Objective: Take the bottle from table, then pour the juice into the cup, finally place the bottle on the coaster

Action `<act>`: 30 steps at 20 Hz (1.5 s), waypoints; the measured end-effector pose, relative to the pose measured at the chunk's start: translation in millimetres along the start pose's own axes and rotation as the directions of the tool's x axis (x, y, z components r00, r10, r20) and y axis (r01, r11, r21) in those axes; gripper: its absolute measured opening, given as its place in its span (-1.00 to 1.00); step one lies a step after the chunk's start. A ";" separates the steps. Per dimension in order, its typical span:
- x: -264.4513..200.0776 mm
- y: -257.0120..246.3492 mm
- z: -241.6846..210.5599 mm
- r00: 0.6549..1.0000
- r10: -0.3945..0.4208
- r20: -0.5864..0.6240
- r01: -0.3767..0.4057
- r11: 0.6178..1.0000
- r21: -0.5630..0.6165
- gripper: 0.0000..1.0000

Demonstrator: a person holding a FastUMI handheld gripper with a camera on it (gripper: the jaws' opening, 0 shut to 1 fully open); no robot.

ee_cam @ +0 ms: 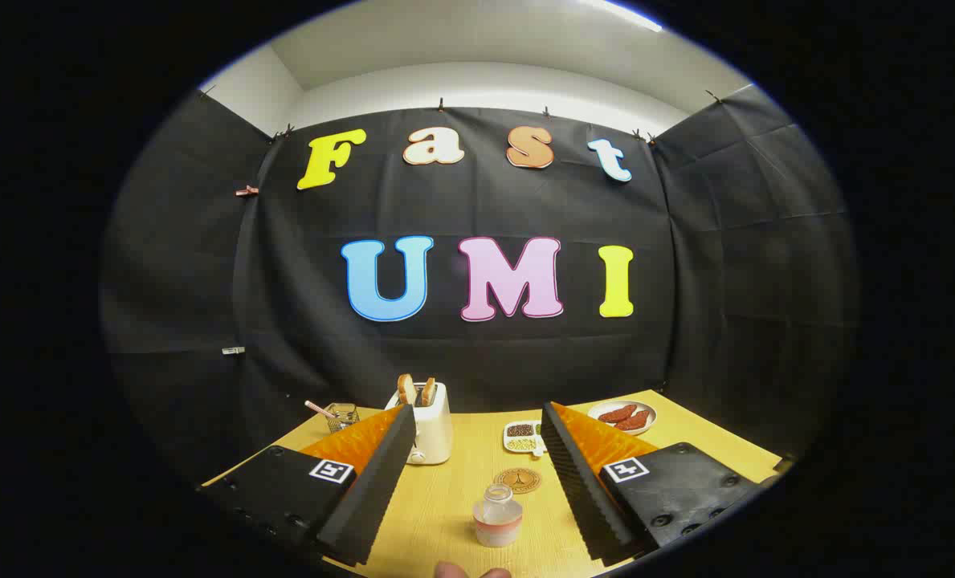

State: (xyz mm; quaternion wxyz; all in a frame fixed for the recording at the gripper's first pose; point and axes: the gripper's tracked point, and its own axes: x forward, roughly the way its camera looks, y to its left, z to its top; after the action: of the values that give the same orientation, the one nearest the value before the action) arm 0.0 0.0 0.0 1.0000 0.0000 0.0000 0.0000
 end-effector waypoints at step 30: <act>-3.7 -18.4 -100.7 0.998 -0.061 -0.023 0.061 0.998 -0.030 0.93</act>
State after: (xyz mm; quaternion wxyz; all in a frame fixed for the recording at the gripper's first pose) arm -3.7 -18.4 -100.7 0.9994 -0.0146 0.0119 -0.0306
